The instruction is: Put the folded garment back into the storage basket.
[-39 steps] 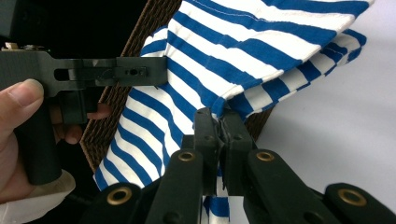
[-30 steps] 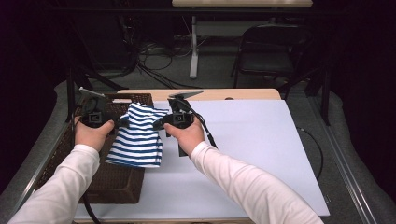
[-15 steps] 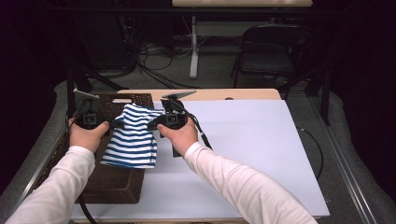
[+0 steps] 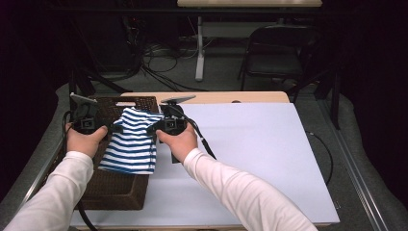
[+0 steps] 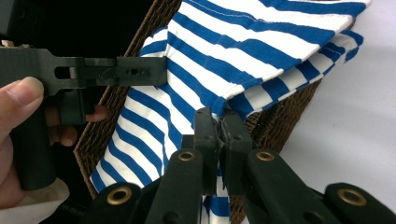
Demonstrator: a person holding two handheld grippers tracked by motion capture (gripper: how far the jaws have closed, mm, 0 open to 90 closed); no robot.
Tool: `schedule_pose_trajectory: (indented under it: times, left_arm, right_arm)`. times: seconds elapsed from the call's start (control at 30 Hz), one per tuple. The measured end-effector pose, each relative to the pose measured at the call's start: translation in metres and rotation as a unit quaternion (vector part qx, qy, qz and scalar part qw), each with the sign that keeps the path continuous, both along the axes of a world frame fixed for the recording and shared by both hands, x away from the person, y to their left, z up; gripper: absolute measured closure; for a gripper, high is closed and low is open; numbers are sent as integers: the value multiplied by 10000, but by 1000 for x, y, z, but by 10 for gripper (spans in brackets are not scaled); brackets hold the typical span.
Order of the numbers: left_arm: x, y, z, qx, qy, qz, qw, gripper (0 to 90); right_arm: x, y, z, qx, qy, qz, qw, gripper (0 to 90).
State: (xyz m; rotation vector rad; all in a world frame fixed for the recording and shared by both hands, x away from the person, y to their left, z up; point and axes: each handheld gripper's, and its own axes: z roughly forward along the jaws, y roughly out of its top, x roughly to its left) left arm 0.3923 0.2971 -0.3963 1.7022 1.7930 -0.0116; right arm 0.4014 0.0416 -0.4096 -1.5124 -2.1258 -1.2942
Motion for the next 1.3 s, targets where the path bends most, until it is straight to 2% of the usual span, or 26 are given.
schedule_pose_trajectory:
  times: [0.27,0.67,1.3]
  left_arm:
    - [-1,7,-1,24,10,37,10000,741]
    - [1,14,-1,101,16,113,9999,741]
    - [3,26,-4,163,30,225,9996,741]
  right_arm:
    - [-1,7,-4,-19,-32,22,10000,875]
    - [2,16,-9,93,0,-31,10000,875]
    - [3,32,-15,29,-50,-23,10000,875]
